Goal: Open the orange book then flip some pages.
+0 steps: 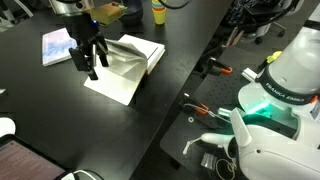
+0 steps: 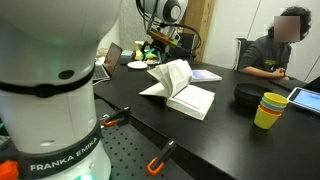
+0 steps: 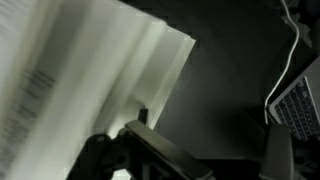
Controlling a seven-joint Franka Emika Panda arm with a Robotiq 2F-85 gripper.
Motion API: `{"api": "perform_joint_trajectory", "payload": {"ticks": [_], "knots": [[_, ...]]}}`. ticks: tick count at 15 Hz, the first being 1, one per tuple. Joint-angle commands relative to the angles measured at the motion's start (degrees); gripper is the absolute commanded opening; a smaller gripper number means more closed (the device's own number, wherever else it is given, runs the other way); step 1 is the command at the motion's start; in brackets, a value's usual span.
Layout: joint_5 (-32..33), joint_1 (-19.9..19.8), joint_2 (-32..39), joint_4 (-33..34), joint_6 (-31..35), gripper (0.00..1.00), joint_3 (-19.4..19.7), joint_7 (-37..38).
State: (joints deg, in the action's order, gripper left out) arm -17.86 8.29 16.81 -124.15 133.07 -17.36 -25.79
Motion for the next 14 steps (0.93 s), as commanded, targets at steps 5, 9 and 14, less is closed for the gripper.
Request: {"api": "perform_joint_trajectory", "payload": {"ticks": [5, 9, 14], "knots": [[-8.4, -5.1, 2.5, 3.6, -5.4, 1.00, 1.0, -4.0], [-8.9, -7.3, 0.2, 4.2, -8.4, 1.00, 2.9, -0.9], [-8.8, -8.6, -0.2, 4.5, -9.6, 1.00, 5.7, 0.6]]}}
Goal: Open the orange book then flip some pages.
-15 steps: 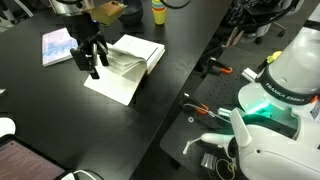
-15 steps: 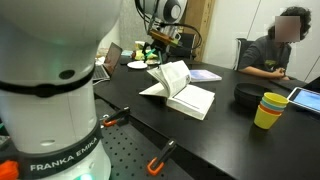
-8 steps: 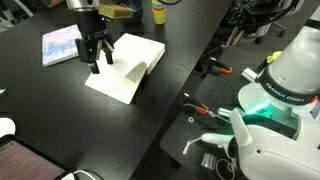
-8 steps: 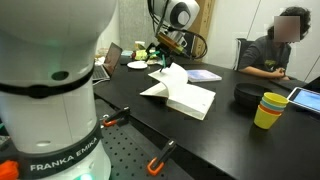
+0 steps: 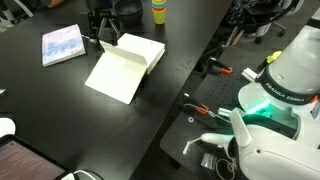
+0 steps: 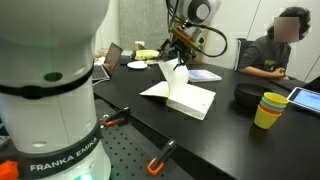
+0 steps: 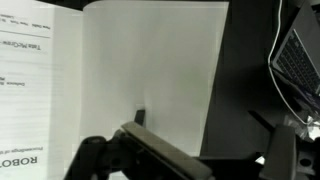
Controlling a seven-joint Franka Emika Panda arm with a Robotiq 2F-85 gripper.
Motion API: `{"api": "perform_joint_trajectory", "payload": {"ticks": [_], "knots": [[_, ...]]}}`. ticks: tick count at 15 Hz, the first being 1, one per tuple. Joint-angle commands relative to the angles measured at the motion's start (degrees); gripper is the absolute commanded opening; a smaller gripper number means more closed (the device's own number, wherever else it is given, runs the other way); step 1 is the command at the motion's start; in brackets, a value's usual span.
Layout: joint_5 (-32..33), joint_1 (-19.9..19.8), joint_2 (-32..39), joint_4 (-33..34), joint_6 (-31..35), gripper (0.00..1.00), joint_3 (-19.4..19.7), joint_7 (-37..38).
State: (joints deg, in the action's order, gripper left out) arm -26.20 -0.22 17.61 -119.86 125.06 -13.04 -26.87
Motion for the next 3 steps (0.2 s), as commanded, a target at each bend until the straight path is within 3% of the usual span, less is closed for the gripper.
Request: {"api": "perform_joint_trajectory", "payload": {"ticks": [1, 3], "knots": [[0.4, -0.2, -1.2, 0.0, -1.9, 1.00, 2.1, 2.4], [0.3, -0.4, -1.4, -0.1, -2.9, 1.00, 2.9, 3.3]]}}
